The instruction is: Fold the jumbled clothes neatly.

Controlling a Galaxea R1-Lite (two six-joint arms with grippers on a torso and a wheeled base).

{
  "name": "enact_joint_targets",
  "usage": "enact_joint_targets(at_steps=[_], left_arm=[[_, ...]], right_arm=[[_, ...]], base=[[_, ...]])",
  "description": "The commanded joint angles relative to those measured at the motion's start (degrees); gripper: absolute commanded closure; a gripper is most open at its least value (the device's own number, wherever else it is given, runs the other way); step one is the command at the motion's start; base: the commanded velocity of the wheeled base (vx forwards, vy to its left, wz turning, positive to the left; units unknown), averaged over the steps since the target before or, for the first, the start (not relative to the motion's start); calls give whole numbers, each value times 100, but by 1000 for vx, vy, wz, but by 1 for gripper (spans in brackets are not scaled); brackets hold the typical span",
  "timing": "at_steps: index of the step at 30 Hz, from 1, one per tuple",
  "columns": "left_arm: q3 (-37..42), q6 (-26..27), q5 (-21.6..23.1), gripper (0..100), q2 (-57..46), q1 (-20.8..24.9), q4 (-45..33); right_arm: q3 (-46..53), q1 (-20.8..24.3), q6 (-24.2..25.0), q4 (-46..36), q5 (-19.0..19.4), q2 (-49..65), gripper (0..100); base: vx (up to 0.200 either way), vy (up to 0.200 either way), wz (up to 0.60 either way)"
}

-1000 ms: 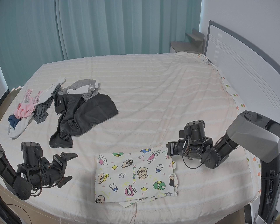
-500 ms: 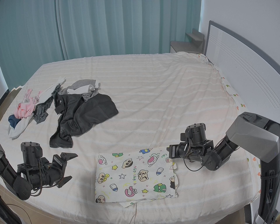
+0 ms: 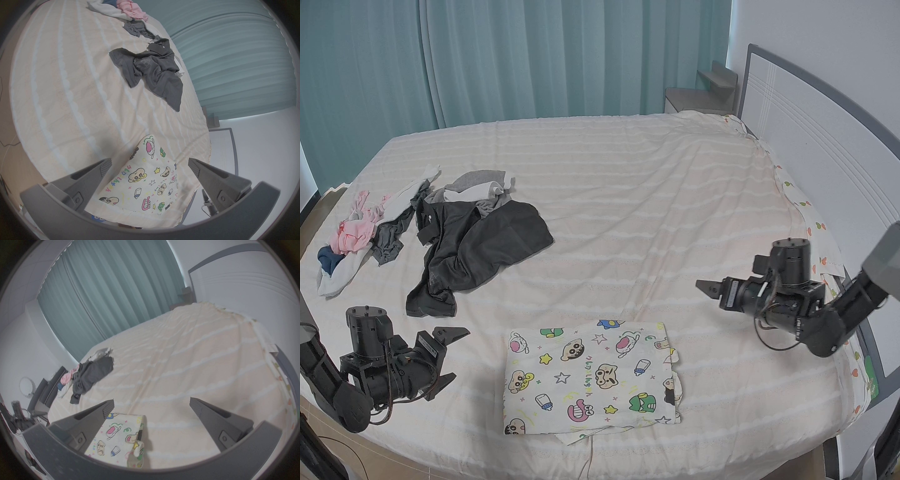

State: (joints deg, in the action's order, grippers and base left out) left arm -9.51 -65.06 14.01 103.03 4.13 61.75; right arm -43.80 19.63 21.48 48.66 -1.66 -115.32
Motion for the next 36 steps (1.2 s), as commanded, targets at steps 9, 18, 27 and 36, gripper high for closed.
enact_joint_targets(at_steps=[9,18,27,36], left_arm=[[353,2279,-91,0,780,826,1041],[2,3852,823,0,1755,545,1182],[-236,4520,1113,0,2388,448,1191],[-253,4493,1262,0,2827,430,1498]], right_arm=[[2701,-1207,427,-1043,-107,5652,0],[2526,-1242,374,-1553,104,6189,0],[2130,-1427,93,-1817,306,6944,0],[1998,-1611,146,-1817,482,7103,0]], base=[[0,0,0],[0,0,0],[0,0,0],[0,0,0]])
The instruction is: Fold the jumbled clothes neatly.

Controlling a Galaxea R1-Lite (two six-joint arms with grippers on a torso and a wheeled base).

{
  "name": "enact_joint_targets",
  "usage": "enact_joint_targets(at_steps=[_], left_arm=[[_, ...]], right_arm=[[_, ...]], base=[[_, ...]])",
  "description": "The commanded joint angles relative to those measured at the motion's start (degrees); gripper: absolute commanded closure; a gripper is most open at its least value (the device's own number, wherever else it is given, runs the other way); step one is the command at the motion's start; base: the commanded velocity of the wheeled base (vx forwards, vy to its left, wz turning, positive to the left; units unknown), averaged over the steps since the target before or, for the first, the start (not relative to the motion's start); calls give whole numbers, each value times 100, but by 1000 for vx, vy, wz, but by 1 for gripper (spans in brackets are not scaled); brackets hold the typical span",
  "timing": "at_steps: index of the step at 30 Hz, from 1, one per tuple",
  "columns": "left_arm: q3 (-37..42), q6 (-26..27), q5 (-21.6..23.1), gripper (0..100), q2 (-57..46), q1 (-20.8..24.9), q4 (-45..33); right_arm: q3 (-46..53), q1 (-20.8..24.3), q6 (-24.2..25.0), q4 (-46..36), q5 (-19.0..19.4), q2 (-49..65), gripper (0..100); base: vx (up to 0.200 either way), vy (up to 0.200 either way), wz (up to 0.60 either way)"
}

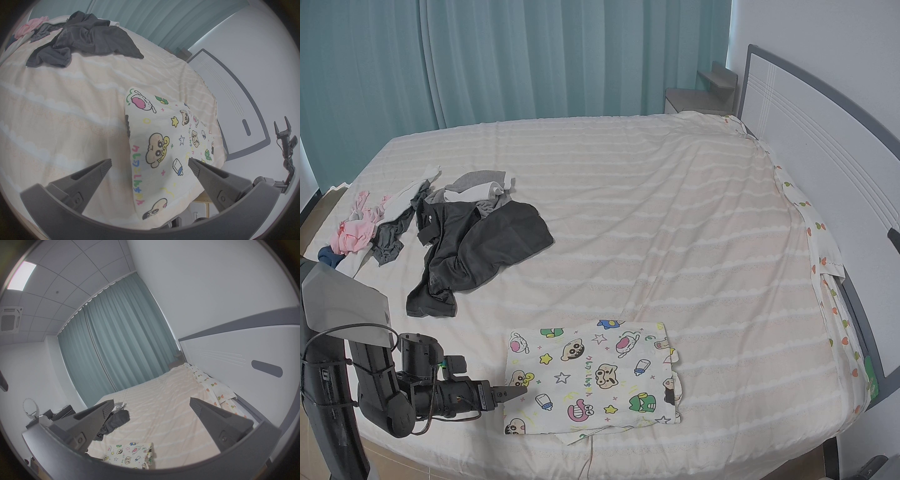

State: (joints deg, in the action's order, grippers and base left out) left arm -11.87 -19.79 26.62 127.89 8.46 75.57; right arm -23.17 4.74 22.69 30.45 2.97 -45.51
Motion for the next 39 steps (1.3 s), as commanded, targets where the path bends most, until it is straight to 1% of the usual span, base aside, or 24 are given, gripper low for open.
enact_joint_targets(at_steps=[1,3,6,9,12,16,21,25,29,30,37,39], left_arm=[[-43,-43,-8,0,403,-11,221],[-96,-113,-17,0,517,-20,388],[-245,-447,-52,0,702,15,696],[-421,-737,-70,0,869,77,986],[-579,-922,-175,0,1018,174,1153],[-799,-939,-289,0,1159,340,1171],[-1001,-992,-298,0,1273,464,1171],[-1247,-1273,-518,0,1361,622,1171],[-1309,-1388,-579,0,1370,674,1179],[-1309,-1388,-579,100,1370,674,1179],[-1344,-1396,-729,100,1379,674,1179],[-1335,-1476,-896,100,1352,666,1223]], right_arm=[[-73,-193,25,5,45,121,0],[-91,-281,25,13,160,156,0],[-100,-421,34,5,450,262,0],[-91,-553,34,-4,590,323,0],[-91,-571,34,-4,617,323,0],[-91,-571,34,-4,625,323,0],[-100,-571,34,-4,625,350,0],[-91,-571,34,-4,634,358,0],[-64,-571,34,-4,634,341,0],[-64,-571,34,-4,634,341,0],[-56,-571,34,-4,643,332,0],[-56,-571,34,-4,643,323,0]], base=[[0,0,0],[0,0,0],[0,0,0],[0,0,0],[0,0,0],[0,0,0],[0,0,0],[0,0,0],[0,0,0],[0,0,0],[0,0,0],[0,0,0]])
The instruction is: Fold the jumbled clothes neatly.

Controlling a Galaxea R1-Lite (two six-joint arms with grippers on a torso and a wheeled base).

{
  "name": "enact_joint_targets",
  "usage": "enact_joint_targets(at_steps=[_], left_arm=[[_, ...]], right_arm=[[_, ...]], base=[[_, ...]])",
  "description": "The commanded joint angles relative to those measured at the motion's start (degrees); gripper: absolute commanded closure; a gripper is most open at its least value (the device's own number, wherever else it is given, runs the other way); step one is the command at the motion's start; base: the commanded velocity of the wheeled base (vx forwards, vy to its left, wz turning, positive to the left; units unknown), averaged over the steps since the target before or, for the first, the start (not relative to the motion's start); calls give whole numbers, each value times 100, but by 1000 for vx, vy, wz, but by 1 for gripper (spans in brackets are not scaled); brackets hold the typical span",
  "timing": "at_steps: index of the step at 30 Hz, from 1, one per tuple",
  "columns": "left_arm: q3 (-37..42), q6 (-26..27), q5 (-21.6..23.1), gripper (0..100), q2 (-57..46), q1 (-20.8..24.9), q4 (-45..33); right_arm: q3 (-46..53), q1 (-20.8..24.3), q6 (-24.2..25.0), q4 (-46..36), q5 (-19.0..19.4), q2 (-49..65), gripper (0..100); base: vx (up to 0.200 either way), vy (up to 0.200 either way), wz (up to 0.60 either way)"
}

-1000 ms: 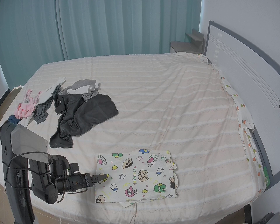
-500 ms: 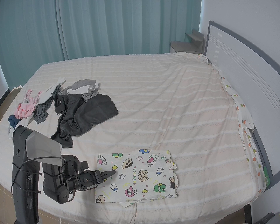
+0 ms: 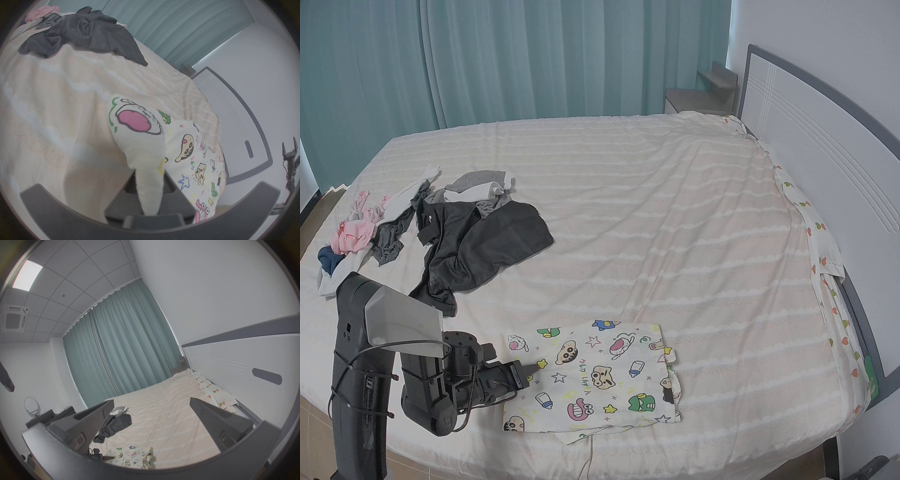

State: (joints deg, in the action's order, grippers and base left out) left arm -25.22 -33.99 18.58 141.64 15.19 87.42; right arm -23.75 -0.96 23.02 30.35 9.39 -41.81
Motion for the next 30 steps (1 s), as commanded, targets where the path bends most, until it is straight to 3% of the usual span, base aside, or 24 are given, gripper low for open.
enact_joint_targets(at_steps=[1,8,14,17,18,20,23,30], left_arm=[[9,-161,-153,100,-23,-7,100],[272,-266,-293,100,-295,-280,258],[791,138,-311,100,-884,-1185,258],[835,147,-285,100,-919,-1282,258],[967,156,-56,100,-1148,-1967,258],[975,156,49,100,-1192,-2178,258],[967,156,401,100,-1227,-2978,258],[887,94,603,100,-1148,-4085,258]], right_arm=[[10,0,1,6,2,-46,0],[19,0,10,6,63,-37,0],[37,0,133,-3,151,-55,0],[46,0,124,-3,151,-55,0],[72,0,124,-3,160,-73,0],[81,0,124,-3,160,-81,0],[134,0,124,-3,169,-90,0],[169,0,124,-3,169,-152,0]], base=[[0,0,0],[0,0,0],[0,0,0],[0,0,0],[0,0,0],[0,0,0],[0,0,0],[0,0,0]])
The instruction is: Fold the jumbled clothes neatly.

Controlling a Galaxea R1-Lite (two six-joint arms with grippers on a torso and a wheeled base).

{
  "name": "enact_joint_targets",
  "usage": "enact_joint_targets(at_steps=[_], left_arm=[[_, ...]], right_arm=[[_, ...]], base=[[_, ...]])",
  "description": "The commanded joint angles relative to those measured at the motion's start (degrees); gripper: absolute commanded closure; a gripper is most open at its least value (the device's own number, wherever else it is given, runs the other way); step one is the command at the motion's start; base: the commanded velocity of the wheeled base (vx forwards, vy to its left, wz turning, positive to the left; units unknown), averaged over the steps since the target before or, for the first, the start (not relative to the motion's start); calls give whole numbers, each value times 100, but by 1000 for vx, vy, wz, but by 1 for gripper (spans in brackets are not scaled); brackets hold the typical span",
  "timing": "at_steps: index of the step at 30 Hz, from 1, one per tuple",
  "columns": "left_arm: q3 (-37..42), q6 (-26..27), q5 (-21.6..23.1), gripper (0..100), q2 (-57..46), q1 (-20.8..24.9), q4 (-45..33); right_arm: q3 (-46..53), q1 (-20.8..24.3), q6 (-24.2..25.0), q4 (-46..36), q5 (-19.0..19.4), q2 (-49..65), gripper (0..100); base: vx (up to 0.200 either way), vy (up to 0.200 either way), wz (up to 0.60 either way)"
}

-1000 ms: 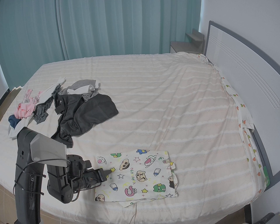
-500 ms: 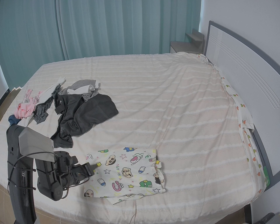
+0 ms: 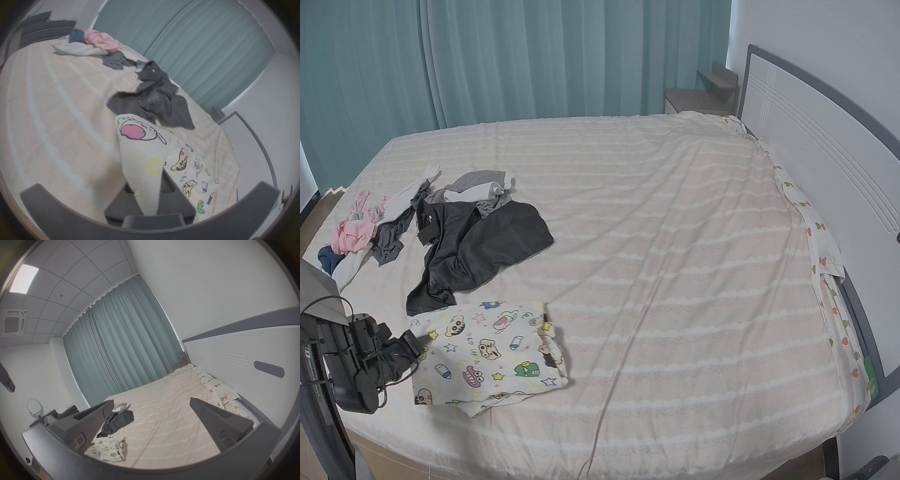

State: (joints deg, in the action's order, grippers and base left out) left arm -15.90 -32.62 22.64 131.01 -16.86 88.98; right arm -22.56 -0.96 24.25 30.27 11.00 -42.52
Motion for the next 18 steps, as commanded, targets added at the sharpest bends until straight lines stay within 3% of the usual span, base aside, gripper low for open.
enact_joint_targets(at_steps=[1,8,17,18], left_arm=[[-63,-51,197,100,-85,-960,102],[-405,-69,162,100,285,-1821,102],[-502,-60,144,100,592,-2137,102],[-502,-60,144,0,592,-2137,102]], right_arm=[[59,0,1,5,8,-81,0],[59,0,1,5,8,-90,0],[77,0,1,5,78,-81,0],[77,0,1,5,78,-81,0]], base=[[0,0,0],[0,0,0],[0,0,0],[0,0,0]])
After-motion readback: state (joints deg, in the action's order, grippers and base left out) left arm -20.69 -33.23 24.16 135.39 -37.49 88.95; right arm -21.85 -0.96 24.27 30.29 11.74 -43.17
